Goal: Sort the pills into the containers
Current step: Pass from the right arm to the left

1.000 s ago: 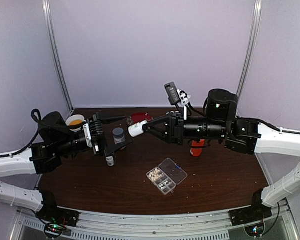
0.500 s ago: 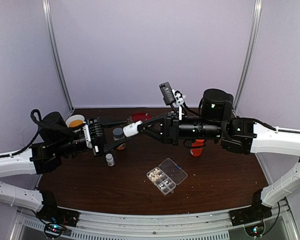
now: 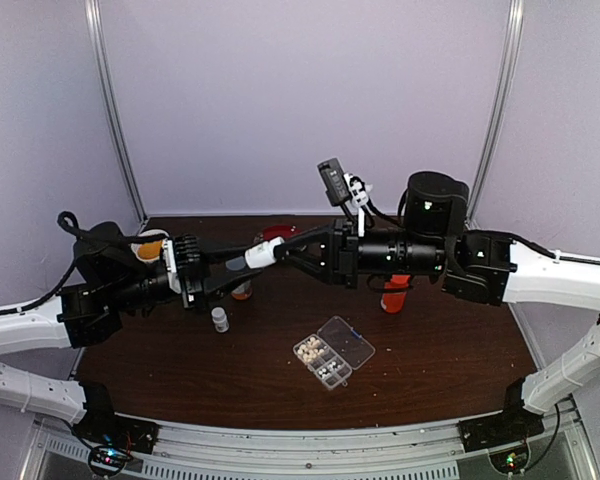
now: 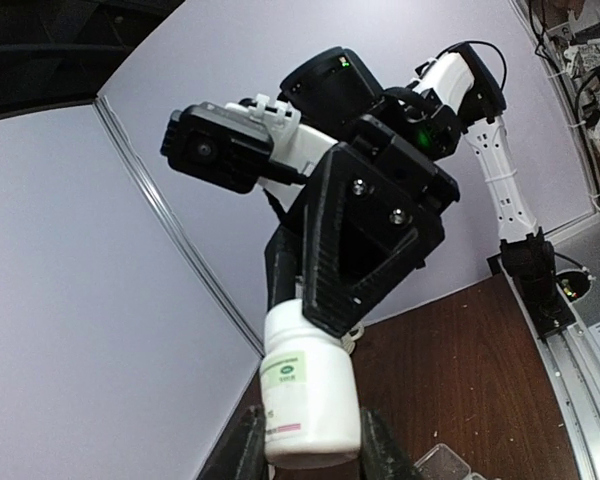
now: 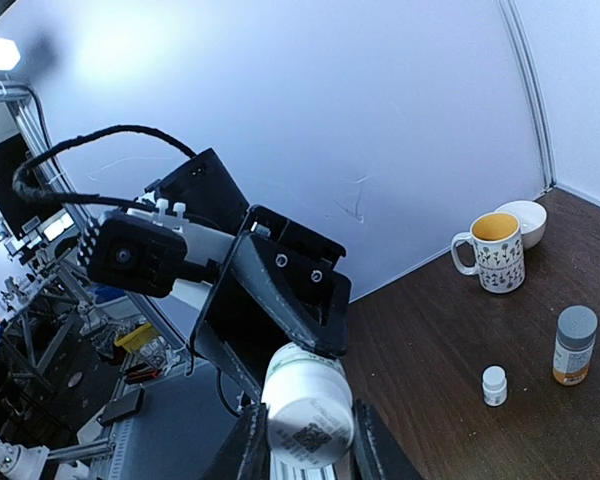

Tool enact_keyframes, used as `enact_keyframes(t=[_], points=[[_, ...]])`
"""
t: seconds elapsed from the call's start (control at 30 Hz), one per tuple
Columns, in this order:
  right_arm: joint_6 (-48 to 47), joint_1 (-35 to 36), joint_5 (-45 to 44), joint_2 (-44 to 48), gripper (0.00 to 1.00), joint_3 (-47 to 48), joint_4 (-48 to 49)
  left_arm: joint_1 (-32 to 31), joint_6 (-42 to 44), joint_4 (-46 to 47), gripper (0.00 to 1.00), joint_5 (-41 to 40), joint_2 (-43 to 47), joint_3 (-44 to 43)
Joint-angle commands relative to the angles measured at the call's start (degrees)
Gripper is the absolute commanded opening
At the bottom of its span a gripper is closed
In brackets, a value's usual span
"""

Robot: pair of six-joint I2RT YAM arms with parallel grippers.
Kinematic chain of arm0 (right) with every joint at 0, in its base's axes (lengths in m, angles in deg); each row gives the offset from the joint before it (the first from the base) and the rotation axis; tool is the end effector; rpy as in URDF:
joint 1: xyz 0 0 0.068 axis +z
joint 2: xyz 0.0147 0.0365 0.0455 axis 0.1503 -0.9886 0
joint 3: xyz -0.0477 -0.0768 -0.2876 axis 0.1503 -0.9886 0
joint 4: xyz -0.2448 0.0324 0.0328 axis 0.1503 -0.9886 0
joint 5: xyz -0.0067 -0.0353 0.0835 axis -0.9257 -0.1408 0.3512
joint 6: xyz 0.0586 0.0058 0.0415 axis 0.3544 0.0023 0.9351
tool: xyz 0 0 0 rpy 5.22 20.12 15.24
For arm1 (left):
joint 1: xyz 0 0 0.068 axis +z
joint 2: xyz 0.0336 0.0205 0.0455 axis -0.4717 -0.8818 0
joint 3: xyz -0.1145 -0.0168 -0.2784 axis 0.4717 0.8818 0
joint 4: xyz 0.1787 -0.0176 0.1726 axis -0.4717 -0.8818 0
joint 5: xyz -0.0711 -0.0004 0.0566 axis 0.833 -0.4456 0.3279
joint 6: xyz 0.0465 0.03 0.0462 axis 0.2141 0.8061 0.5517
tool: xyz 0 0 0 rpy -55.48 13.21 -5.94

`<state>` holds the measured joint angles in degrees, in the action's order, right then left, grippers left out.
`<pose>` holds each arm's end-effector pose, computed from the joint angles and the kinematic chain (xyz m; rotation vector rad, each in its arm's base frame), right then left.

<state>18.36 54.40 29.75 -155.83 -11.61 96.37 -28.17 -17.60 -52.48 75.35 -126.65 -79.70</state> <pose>0.1218 0.2988 0.4159 -0.9795 1.5499 1.5090 0.1037 -0.1943 0.3728 1.1369 0.9100 -0.7575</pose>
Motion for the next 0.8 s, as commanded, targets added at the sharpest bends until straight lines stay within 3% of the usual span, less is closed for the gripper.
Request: enact_keyframes(t=[0.0,0.27,0.4,0.77], points=[[-9.2,1.1,2.2,0.7,0.02,3.1,-5.8,0.0,-10.5,-0.9,0.03,2.1,-0.5,-5.0],[-22.7,1.7,3.2,1.7,0.0,4.0,-11.1,0.0,-19.9,-7.9,0.0,7.4,-1.2,-10.2],[-38.3,1.7,5.3,2.2,0.01,2.4,-12.6,0.0,-21.3,-9.8,0.0,9.7,-2.1,-11.6],[-77.0,1.7,-1.5,0.8,0.0,5.4,-24.6,0.0,-23.6,-12.2,0.0,15.4,-4.5,-13.2]])
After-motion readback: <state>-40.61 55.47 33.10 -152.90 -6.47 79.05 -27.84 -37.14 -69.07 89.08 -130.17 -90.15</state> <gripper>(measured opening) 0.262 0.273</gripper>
